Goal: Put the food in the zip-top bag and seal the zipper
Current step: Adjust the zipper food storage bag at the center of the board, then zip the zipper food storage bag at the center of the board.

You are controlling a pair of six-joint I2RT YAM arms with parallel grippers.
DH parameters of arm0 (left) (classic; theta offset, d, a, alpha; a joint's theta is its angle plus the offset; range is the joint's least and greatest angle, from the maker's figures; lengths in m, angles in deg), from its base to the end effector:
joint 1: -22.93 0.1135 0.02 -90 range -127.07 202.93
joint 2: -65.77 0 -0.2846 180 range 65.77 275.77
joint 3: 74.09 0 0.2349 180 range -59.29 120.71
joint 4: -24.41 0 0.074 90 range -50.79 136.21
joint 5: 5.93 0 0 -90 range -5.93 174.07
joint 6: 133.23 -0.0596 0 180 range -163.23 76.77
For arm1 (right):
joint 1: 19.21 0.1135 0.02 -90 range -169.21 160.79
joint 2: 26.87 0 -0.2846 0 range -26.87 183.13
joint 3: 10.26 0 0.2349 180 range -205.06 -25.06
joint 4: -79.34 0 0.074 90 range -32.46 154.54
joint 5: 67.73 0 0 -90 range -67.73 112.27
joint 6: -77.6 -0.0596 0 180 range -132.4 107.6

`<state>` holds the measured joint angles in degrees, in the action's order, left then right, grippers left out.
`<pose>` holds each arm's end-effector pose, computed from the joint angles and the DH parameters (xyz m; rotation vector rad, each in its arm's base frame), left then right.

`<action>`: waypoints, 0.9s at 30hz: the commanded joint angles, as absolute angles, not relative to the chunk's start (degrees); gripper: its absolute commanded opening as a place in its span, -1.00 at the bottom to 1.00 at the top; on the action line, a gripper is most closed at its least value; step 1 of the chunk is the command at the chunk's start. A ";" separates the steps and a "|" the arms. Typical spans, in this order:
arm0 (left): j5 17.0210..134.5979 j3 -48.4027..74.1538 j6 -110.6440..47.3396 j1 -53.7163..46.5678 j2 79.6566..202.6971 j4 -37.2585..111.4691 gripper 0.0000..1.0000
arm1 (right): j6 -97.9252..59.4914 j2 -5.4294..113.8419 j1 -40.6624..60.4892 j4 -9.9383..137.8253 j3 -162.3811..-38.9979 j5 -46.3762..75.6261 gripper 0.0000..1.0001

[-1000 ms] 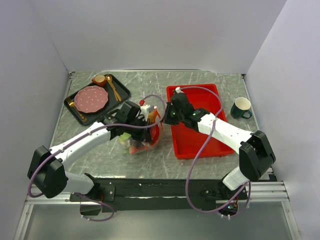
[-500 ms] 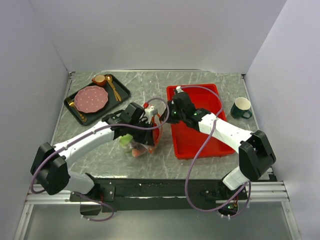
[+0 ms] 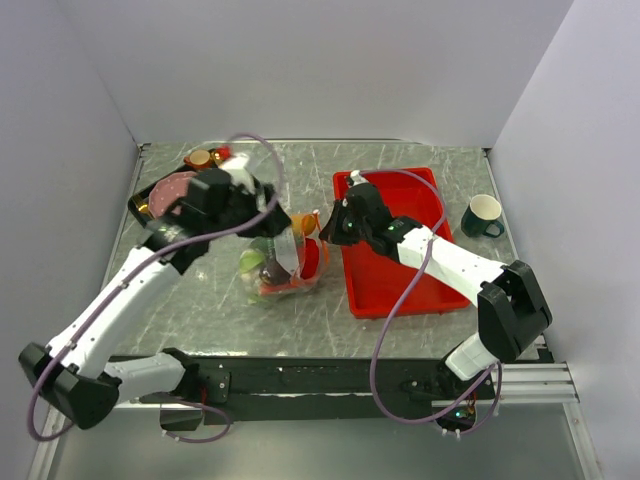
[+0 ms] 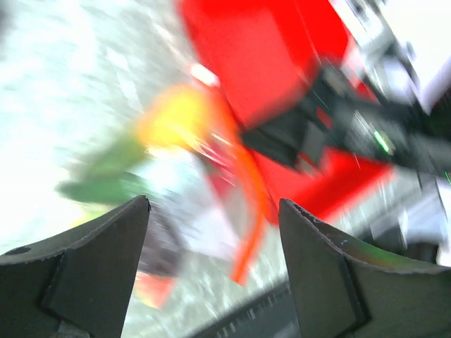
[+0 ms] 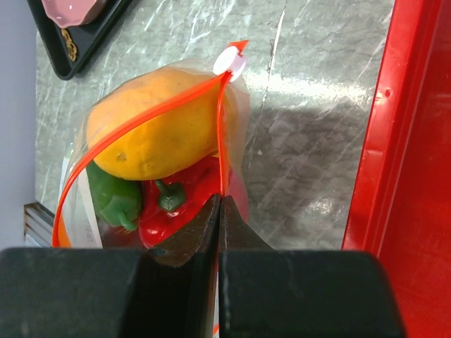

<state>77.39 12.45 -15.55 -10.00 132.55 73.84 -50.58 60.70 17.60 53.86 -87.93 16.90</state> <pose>0.2015 -0.1388 0.3885 0.1734 2.1700 -0.7477 0.2753 0.2130 0.2803 -0.0283 2.3126 0.8127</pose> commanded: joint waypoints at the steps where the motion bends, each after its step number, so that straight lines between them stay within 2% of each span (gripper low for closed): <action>1: 76.54 11.38 -16.16 -0.38 132.39 69.63 0.58 | -48.35 57.77 17.17 55.31 -90.53 18.92 -0.91; 6: 67.13 10.05 -17.92 5.34 138.80 61.11 0.58 | -46.86 56.89 17.35 54.96 -90.89 19.80 -0.91; 15: 39.90 6.01 -10.72 9.48 155.05 30.44 0.46 | -42.99 54.77 17.70 56.54 -90.36 18.84 -0.90; 27: 25.10 -0.75 8.97 9.65 167.11 -5.16 0.44 | -42.20 55.74 18.05 56.10 -91.94 17.43 -0.90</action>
<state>32.83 1.76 -0.18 9.47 165.43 13.28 -43.19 57.77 17.67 53.82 -88.71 17.67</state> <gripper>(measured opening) 0.736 0.055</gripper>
